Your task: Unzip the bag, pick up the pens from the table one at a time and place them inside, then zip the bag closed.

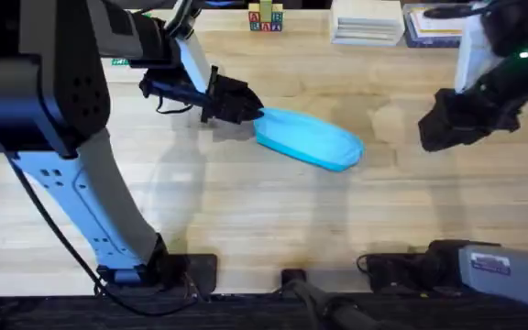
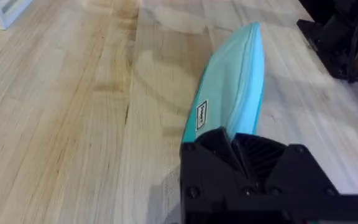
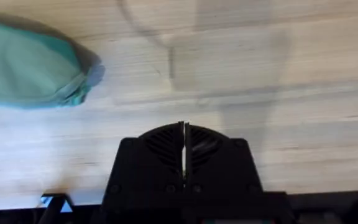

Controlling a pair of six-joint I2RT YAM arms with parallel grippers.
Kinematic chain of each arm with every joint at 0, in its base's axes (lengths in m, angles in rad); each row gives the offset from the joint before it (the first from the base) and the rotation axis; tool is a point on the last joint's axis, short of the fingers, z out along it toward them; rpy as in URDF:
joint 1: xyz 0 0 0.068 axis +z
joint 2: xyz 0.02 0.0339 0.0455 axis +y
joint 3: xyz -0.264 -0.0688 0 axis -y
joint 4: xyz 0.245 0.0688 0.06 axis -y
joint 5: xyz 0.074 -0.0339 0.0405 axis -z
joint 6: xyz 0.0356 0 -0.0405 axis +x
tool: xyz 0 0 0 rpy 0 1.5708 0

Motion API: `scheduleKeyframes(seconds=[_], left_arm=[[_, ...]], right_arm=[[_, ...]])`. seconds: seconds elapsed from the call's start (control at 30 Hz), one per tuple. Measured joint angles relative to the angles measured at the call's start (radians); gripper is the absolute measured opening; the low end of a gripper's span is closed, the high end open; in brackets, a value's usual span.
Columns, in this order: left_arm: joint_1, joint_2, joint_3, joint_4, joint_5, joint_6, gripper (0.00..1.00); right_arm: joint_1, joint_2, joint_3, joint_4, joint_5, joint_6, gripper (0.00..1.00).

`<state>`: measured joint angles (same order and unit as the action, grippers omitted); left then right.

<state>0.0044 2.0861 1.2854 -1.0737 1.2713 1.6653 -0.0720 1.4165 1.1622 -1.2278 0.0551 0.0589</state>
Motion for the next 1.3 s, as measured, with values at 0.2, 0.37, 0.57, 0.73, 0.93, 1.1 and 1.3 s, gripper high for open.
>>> scheduleKeyframes(seconds=[0.2, 0.37, 0.57, 0.73, 0.93, 1.1, 1.3], left_arm=[[0.0, 0.0, 0.0, 0.0, 0.0, 0.0, 0.042], [0.0, 0.0, 0.0, 0.0, 0.0, 0.0, 0.042], [0.0, 0.0, 0.0, 0.0, 0.0, 0.0, 0.042], [0.0, 0.0, 0.0, 0.0, 0.0, 0.0, 0.042], [0.0, 0.0, 0.0, 0.0, 0.0, 0.0, 0.042], [0.0, 0.0, 0.0, 0.0, 0.0, 0.0, 0.041], [0.017, 0.0, 0.0, 0.008, -0.016, 0.003, 0.766]], right_arm=[[0.101, -0.187, 0.0, -0.003, -0.004, -0.029, 0.033], [0.208, -0.324, 0.001, -0.007, -0.007, -0.038, 0.033], [0.393, -0.483, 0.001, -0.024, -0.024, -0.041, 0.137], [0.477, -0.532, 0.001, -0.028, -0.053, -0.044, 0.951], [0.484, -0.531, 0.001, -0.03, -0.056, -0.044, 0.996], [0.484, -0.531, 0.001, -0.03, -0.056, -0.044, 0.996], [0.484, -0.531, 0.001, -0.03, -0.056, -0.044, 0.996]])
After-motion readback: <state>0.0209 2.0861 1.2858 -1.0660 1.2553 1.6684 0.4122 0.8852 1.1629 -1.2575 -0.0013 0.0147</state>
